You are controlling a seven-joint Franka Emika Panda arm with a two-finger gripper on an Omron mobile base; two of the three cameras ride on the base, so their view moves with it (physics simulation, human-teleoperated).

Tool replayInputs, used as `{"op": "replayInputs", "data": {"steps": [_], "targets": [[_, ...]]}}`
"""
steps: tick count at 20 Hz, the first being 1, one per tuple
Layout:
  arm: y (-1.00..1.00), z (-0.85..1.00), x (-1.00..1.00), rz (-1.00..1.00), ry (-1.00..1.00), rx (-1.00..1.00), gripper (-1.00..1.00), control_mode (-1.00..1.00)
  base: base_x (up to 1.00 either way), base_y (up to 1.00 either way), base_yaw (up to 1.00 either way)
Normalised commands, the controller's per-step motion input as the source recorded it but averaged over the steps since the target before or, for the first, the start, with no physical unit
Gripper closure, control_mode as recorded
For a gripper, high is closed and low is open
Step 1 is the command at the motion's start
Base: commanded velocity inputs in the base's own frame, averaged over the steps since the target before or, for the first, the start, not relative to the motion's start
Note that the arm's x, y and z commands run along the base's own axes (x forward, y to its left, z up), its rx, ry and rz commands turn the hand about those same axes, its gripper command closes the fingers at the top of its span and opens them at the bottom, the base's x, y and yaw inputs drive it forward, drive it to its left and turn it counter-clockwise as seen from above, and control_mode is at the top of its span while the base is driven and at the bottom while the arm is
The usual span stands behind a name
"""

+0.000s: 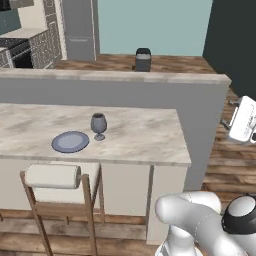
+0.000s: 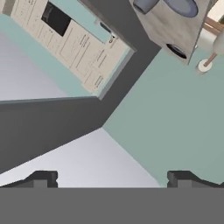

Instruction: Retrieve the wine glasses from the counter and place one next to each plate.

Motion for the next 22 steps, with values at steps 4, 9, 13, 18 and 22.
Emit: {"op": "replayInputs", "data": {"steps": [4, 9, 13, 18, 22], "targets": [[0.00, 0.00, 0.00, 0.00, 0.00, 0.00, -1.00, 1.00, -0.22, -1.00, -0.02], [0.00, 0.00, 0.00, 0.00, 0.00, 0.00, -1.00, 1.00, -0.01, -1.00, 0.00], [0.00, 0.00, 0.00, 0.00, 0.00, 0.00, -1.00, 1.00, 0.02, -1.00, 0.00], [0.00, 0.00, 0.00, 0.00, 0.00, 0.00, -1.00, 1.00, 0.37, -1.00, 0.01], [0.00, 0.00, 0.00, 0.00, 0.00, 0.00, -1.00, 1.00, 0.99, -1.00, 0.10]]}}
